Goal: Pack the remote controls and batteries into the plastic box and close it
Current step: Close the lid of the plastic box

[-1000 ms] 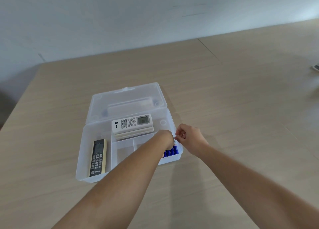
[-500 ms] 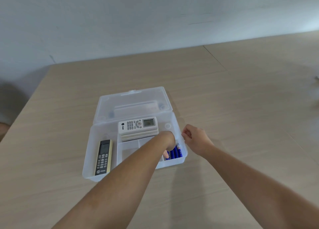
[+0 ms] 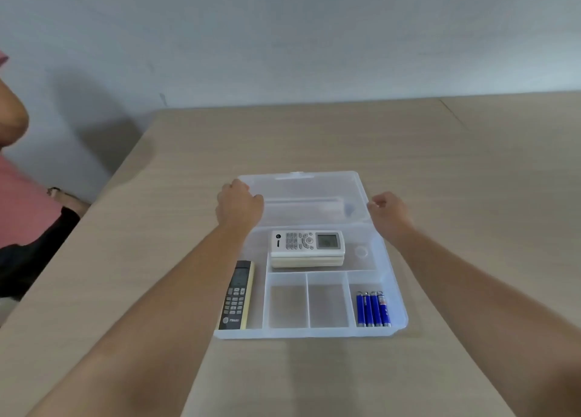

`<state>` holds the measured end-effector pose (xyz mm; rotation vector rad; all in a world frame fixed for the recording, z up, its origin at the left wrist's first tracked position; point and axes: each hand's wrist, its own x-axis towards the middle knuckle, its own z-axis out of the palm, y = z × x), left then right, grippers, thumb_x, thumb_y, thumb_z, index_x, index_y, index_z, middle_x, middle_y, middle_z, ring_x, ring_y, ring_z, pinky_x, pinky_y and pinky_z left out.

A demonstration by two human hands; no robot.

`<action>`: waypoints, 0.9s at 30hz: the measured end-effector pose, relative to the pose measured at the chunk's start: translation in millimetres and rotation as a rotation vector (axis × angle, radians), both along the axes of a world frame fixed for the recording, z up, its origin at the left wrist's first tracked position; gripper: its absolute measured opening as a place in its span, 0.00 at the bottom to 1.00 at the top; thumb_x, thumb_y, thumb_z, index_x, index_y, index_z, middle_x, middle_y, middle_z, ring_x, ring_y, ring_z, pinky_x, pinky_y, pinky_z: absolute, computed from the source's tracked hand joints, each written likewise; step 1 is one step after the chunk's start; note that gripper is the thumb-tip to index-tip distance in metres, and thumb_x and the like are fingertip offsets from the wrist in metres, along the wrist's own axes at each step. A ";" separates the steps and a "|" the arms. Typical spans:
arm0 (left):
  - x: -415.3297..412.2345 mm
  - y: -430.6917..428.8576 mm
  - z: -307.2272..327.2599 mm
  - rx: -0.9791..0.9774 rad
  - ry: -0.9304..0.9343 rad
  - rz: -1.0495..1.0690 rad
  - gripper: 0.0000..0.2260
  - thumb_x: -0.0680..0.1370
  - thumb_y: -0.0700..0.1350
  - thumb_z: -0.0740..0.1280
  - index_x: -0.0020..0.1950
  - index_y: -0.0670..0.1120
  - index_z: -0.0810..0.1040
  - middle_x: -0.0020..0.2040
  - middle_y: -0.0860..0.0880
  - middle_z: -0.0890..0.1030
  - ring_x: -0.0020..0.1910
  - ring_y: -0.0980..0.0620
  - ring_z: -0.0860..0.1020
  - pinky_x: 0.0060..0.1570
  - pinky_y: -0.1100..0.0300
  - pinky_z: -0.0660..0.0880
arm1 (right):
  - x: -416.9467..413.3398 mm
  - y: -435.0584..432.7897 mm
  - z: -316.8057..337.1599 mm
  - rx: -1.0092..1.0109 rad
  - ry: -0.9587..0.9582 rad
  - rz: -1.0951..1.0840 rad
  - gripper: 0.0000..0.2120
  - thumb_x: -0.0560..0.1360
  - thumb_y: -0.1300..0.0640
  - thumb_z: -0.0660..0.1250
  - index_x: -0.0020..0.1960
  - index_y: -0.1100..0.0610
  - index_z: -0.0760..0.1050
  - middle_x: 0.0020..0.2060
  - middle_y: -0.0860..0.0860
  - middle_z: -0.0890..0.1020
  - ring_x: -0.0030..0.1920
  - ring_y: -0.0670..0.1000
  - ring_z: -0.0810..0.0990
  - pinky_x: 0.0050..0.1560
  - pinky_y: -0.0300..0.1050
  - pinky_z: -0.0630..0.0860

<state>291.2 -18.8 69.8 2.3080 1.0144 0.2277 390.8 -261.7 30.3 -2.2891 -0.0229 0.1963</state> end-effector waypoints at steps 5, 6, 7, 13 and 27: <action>-1.8 32.9 -45.3 -0.292 0.093 0.133 0.28 0.78 0.49 0.63 0.73 0.37 0.61 0.70 0.39 0.69 0.68 0.39 0.71 0.59 0.53 0.70 | 19.1 19.8 -29.2 -0.012 0.193 -0.077 0.25 0.77 0.52 0.60 0.71 0.62 0.64 0.67 0.60 0.73 0.64 0.62 0.73 0.62 0.51 0.70; -0.6 33.8 -52.3 -0.348 0.069 0.154 0.28 0.78 0.51 0.62 0.73 0.38 0.61 0.70 0.39 0.71 0.67 0.40 0.72 0.58 0.54 0.70 | 19.1 23.2 -37.0 -0.024 0.213 -0.081 0.25 0.77 0.50 0.59 0.70 0.62 0.65 0.65 0.61 0.74 0.63 0.62 0.74 0.62 0.52 0.71; 0.5 34.1 -59.5 -0.358 0.040 0.171 0.28 0.78 0.53 0.62 0.73 0.40 0.62 0.69 0.40 0.72 0.66 0.40 0.73 0.59 0.54 0.70 | 18.0 25.9 -44.1 -0.072 0.210 -0.077 0.25 0.77 0.47 0.58 0.69 0.61 0.66 0.63 0.60 0.76 0.61 0.62 0.75 0.60 0.53 0.72; 3.2 37.5 -71.7 -0.391 -0.086 0.273 0.31 0.78 0.55 0.61 0.77 0.46 0.55 0.73 0.44 0.69 0.70 0.42 0.70 0.66 0.51 0.67 | 18.7 27.5 -53.1 -0.076 0.100 -0.149 0.23 0.79 0.43 0.53 0.65 0.56 0.70 0.55 0.56 0.80 0.57 0.61 0.77 0.47 0.47 0.66; -49.7 24.9 39.9 -1.000 -0.821 0.218 0.25 0.82 0.60 0.47 0.54 0.44 0.76 0.48 0.49 0.81 0.40 0.61 0.81 0.32 0.69 0.77 | -26.9 10.3 86.6 0.804 0.049 -0.196 0.22 0.80 0.39 0.46 0.43 0.48 0.73 0.37 0.44 0.73 0.37 0.42 0.71 0.36 0.34 0.72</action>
